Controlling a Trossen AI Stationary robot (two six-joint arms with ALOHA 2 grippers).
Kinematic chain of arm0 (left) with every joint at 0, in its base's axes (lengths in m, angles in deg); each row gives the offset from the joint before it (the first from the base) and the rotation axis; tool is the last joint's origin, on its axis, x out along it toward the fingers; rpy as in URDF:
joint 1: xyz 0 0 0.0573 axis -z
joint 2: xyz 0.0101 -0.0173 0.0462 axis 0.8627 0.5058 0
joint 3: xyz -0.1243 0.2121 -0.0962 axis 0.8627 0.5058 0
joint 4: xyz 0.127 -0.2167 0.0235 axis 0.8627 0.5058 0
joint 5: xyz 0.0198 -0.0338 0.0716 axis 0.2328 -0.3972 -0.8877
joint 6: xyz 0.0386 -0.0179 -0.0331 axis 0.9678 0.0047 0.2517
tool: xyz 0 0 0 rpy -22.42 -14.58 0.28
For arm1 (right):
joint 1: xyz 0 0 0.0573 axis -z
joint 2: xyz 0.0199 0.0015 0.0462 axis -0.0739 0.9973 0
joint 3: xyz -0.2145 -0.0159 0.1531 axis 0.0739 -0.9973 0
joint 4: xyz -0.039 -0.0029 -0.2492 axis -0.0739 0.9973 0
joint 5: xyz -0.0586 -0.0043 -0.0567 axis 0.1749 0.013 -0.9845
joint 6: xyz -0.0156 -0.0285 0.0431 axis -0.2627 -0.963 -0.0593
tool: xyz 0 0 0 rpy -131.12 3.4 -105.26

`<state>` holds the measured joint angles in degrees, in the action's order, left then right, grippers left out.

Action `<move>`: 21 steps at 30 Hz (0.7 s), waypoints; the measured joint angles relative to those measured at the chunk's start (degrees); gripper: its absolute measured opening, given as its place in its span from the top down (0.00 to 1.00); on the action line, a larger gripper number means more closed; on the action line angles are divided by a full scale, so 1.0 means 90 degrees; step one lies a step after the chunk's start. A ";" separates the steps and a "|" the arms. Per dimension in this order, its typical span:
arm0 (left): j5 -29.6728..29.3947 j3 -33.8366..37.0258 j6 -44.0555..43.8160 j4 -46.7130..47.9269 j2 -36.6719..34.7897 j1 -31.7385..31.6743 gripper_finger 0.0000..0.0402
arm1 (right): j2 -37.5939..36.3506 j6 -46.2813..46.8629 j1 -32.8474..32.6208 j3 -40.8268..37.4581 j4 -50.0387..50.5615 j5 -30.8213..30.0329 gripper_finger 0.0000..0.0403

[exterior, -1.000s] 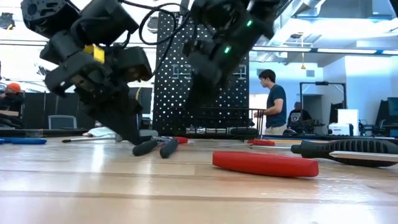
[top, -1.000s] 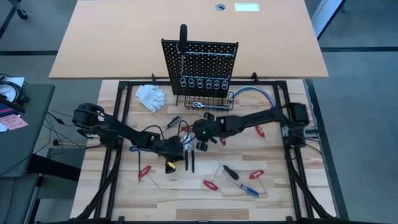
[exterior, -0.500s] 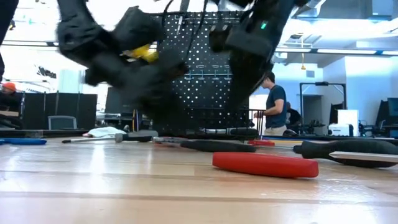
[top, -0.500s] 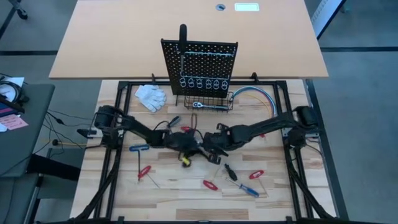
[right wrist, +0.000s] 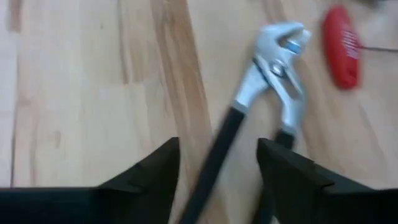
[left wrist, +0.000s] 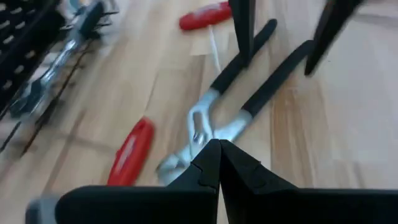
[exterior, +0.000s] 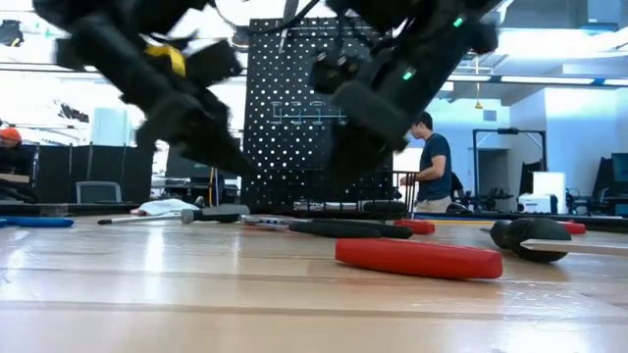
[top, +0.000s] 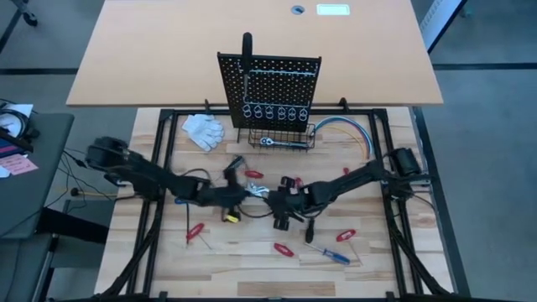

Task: Hang tools onto peg board
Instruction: Put the black adjustable plier in the mesh basket on the pegboard

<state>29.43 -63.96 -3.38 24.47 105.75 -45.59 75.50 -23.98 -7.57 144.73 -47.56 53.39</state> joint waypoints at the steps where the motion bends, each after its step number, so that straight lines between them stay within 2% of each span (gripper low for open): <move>1: -0.0022 0.0257 -0.0194 -0.0008 -0.0256 0.0063 1.00 | 0.0072 -0.0076 0.0086 0.0018 -0.0221 0.0245 0.40; 4: 0.0001 0.1032 -0.0524 -0.0364 -0.0813 0.0256 1.00 | 0.0117 -0.0040 0.0424 0.0023 -0.0749 0.1183 0.31; 6: -0.0011 0.1521 -0.0701 -0.0957 -0.1052 0.0387 1.00 | 0.0086 0.0148 0.0615 0.0038 -0.0848 0.1390 0.27; 8: -0.0011 0.1932 -0.0849 -0.1605 -0.1124 0.0472 1.00 | 0.0041 0.0269 0.0734 0.0031 -0.0690 0.1271 0.26; 11: -0.0014 0.2297 -0.0880 -0.2186 -0.1131 0.0523 1.00 | 0.0041 0.0343 0.0724 0.0031 -0.0517 0.0726 0.26; 21: -0.0031 0.2323 -0.0706 -0.2331 -0.1134 0.0523 1.00 | 0.0588 0.0962 0.0529 0.0039 -0.0064 0.0245 0.26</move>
<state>29.15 -43.05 -9.74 3.50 95.55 -40.88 80.79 -15.32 -2.82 145.08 -48.13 55.59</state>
